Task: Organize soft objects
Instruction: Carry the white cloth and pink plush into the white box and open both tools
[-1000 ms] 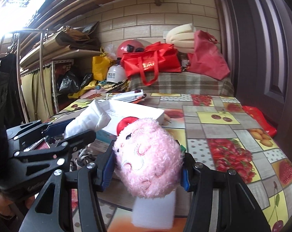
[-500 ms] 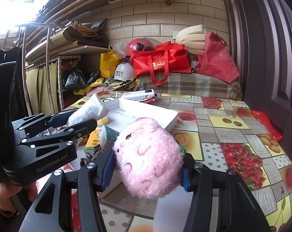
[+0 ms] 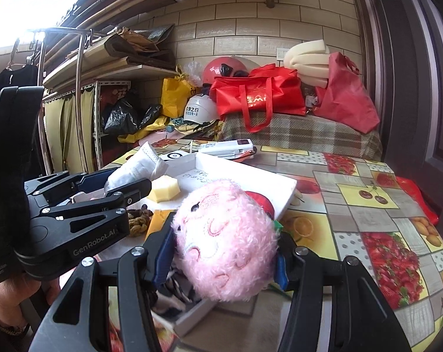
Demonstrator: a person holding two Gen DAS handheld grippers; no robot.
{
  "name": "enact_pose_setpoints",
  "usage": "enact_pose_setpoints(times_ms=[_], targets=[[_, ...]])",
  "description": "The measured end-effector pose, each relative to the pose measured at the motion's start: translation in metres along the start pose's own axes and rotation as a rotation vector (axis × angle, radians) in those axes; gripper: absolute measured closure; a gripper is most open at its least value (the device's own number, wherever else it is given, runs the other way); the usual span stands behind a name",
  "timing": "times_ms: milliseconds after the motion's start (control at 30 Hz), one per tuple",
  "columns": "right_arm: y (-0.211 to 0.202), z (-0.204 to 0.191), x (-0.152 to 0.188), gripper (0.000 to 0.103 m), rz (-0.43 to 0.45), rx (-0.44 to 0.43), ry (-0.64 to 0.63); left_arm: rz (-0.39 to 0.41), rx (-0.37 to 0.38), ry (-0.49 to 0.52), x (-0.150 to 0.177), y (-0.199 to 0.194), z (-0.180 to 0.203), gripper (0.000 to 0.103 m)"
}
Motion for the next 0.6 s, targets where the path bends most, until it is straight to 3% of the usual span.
enact_pose_setpoints(times_ms=[300, 600], targets=[[0.026, 0.003, -0.007, 0.048, -0.027, 0.002, 0.041, 0.011, -0.027, -0.027, -0.006, 0.010, -0.013, 0.060], [0.043, -0.011, -0.019, 0.048, -0.021, 0.007, 0.001, 0.013, -0.058, -0.058, -0.013, 0.025, -0.026, 0.060]])
Point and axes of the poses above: each gripper's, at about its wrist camera, not at the fingertips, and y roughly the way its jaws point, z to its right, x to its underside, the point moved 4 cm from there along y, roughly the way its jaws point, and after that the axes turned 9 degrees about -y, right-handed, at the moved point
